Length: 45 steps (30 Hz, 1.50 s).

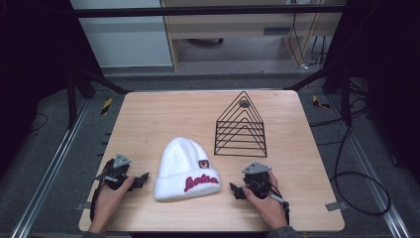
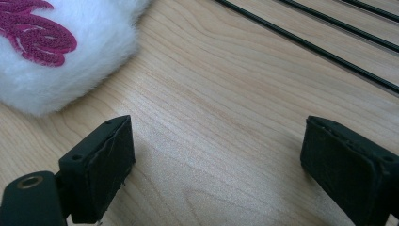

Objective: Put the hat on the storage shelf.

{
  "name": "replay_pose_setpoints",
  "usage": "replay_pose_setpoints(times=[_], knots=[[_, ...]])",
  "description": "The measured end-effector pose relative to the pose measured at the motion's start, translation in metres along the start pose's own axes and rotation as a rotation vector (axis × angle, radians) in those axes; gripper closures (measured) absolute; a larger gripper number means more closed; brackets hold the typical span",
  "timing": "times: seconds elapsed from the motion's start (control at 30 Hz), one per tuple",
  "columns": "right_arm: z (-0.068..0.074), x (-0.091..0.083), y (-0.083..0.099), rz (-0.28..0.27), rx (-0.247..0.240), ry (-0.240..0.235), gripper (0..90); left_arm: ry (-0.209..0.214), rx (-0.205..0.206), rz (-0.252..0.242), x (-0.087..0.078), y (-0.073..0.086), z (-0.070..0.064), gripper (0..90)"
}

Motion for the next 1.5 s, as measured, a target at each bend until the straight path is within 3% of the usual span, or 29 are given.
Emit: replay_pose_setpoints(times=[0.27,0.6,0.7,0.83,1.0,1.03,1.07,1.2,1.33,1.5], knots=[[0.0,0.0,0.0,-0.002,0.005,0.003,10.5,-0.001,-0.003,-0.001,0.0,0.0,-0.001,3.4],[0.0,0.0,0.0,-0.002,0.005,0.005,10.5,0.045,0.036,-0.004,-0.001,0.0,-0.005,4.8],[0.0,0.0,0.0,-0.002,0.005,0.005,10.5,0.059,0.03,-0.004,-0.001,-0.003,-0.007,5.9],[0.0,0.0,0.0,-0.002,0.005,0.005,10.5,0.055,0.08,-0.013,-0.004,-0.03,-0.014,6.1],[0.0,0.0,0.0,-0.002,0.005,0.005,10.5,0.065,0.105,-0.024,-0.007,-0.068,-0.018,6.5],[0.0,0.0,0.0,-0.002,0.005,0.005,10.5,0.065,0.105,-0.024,-0.007,-0.068,-0.018,6.9],[0.0,0.0,0.0,-0.002,0.005,0.005,10.5,0.058,0.124,-0.013,-0.005,-0.083,-0.021,7.6],[0.0,0.0,0.0,-0.002,0.005,0.005,10.4,0.075,0.143,-0.004,0.004,-0.111,-0.026,8.8],[0.0,0.0,0.0,-0.002,0.005,0.005,10.5,0.107,0.129,0.008,0.016,-0.128,-0.03,10.2],[0.0,0.0,0.0,-0.002,0.005,0.004,10.4,0.102,0.135,0.007,0.025,-0.142,-0.033,15.6]])
Point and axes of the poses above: each handheld gripper's, and its own axes: x roughly forward along the jaws, y roughly out of its underside, z roughly to its left, the point moved 2 cm from there along x, roughly forward along the jaws, and after that the axes turned 4 degrees about z, right-handed, at the moved point
